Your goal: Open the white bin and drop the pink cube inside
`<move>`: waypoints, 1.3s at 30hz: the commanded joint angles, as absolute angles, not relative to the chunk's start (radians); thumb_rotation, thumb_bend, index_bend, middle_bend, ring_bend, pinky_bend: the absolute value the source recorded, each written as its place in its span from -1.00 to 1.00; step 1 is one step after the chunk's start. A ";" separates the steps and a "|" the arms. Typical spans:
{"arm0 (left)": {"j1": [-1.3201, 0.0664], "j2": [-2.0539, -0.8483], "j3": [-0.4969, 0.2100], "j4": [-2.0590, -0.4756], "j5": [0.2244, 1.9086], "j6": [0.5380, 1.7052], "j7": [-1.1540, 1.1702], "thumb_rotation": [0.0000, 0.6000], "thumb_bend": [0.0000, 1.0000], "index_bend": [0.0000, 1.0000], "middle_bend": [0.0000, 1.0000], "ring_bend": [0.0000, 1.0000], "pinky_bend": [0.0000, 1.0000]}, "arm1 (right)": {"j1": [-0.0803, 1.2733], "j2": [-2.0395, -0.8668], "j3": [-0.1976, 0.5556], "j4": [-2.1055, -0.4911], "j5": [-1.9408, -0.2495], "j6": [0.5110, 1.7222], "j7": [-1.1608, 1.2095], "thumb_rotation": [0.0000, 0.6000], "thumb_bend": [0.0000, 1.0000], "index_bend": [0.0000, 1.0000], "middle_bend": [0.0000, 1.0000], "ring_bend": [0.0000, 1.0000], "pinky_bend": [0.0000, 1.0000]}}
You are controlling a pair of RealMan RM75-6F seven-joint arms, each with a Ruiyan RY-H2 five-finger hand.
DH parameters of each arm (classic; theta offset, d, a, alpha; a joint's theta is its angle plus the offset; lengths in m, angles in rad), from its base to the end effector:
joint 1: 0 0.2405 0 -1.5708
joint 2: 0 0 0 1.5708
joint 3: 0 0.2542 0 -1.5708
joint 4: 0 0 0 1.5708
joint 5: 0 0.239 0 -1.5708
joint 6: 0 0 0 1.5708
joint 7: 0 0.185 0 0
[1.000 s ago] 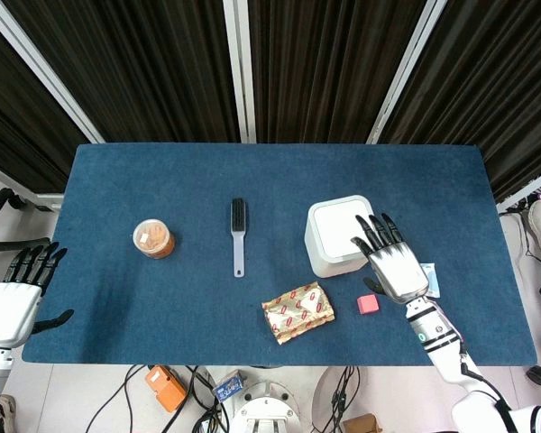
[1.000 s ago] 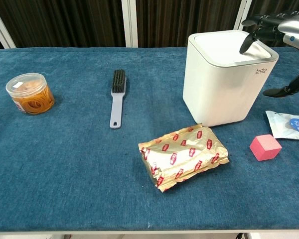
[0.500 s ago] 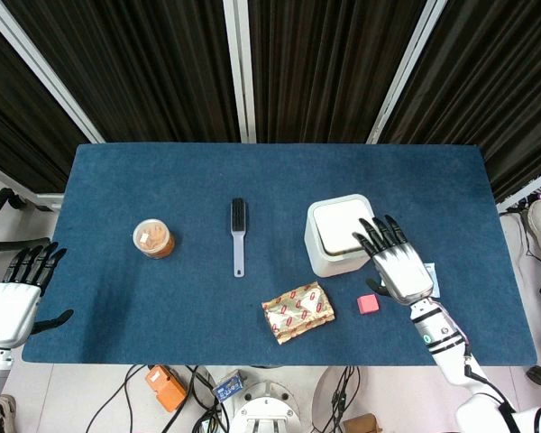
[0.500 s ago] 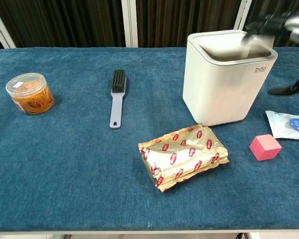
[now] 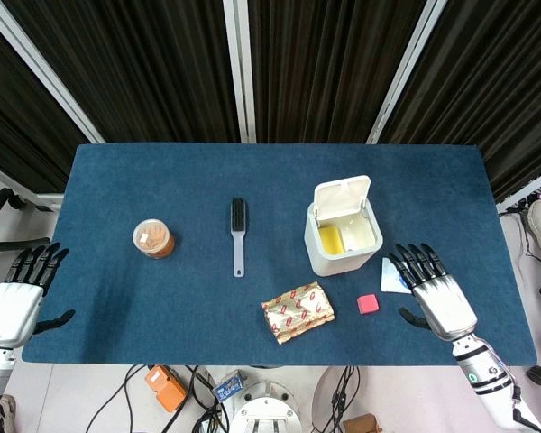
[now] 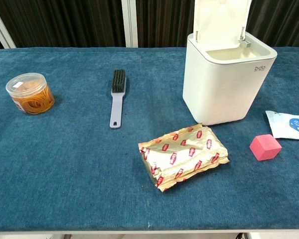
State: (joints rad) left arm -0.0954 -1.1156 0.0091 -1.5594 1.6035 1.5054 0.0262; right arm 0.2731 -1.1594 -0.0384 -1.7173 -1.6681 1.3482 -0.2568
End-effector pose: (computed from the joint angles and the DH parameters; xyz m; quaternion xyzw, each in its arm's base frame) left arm -0.3177 0.2134 0.1238 -0.6477 -0.3479 -0.3737 0.5654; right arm -0.2356 -0.2414 0.0613 0.7419 -0.2924 0.3737 0.4737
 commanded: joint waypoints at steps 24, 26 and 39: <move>-0.099 -1.106 0.011 -1.556 1.604 1.501 0.004 1.00 -0.84 -1.00 -1.00 -1.00 -0.99 | 0.349 -1.451 -0.052 -1.361 -1.631 1.142 -0.103 1.00 -0.23 -0.09 -0.29 -0.45 -0.29; -0.099 -1.105 0.011 -1.556 1.603 1.501 0.002 1.00 -0.84 -1.00 -1.00 -1.00 -0.99 | 0.355 -1.458 -0.049 -1.351 -1.632 1.142 -0.094 1.00 -0.20 -0.05 -0.27 -0.42 -0.27; -0.095 -1.101 0.009 -1.553 1.604 1.512 -0.015 1.00 -0.84 -1.00 -1.00 -1.00 -0.99 | 0.325 -1.457 -0.042 -1.346 -1.680 1.289 -0.109 1.00 -0.14 0.50 0.15 0.01 -0.01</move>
State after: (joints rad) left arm -0.0949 -1.1013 0.0090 -1.5527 1.6040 1.5118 -0.0148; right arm 0.3383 -1.4694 -0.0412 -1.3349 -1.6557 1.2436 -0.1184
